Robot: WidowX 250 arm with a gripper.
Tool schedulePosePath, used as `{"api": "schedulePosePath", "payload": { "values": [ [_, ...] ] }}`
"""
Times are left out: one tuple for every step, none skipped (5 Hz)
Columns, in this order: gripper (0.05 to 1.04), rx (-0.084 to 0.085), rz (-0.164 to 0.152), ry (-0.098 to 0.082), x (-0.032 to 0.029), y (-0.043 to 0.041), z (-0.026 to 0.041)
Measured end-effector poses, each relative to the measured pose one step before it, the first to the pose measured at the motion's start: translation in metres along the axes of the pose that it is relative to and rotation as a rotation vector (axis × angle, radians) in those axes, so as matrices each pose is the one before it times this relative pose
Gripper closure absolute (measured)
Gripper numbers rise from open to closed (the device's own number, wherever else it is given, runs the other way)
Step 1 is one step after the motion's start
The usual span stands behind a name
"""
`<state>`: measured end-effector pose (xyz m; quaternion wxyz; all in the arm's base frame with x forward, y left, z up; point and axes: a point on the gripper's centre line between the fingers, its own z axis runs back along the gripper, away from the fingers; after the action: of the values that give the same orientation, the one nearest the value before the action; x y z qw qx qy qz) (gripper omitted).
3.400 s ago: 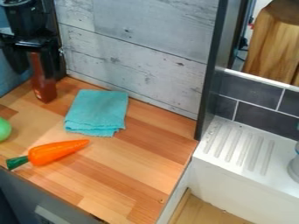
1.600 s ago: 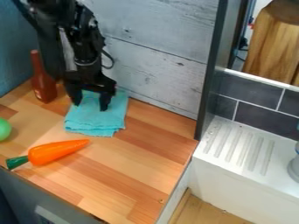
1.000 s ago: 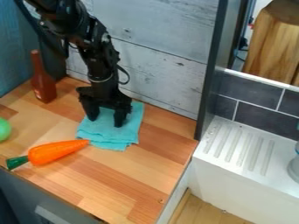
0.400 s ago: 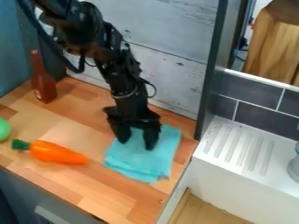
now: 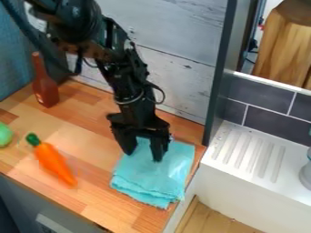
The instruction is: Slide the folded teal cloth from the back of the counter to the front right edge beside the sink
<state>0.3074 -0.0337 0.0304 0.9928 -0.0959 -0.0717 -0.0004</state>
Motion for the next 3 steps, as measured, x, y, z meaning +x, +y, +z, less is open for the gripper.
{"api": "schedulePosePath", "payload": {
  "values": [
    [0.083, 0.0252, 0.0006, -0.0712, 0.00679, 0.00653, 0.02835],
    [0.083, 0.0115, 0.0576, -0.0275, 0.00207, 0.02519, 0.0333],
    [0.083, 0.0297, -0.0452, 0.0969, 0.00232, 0.02541, 0.02981]
  ]
}}
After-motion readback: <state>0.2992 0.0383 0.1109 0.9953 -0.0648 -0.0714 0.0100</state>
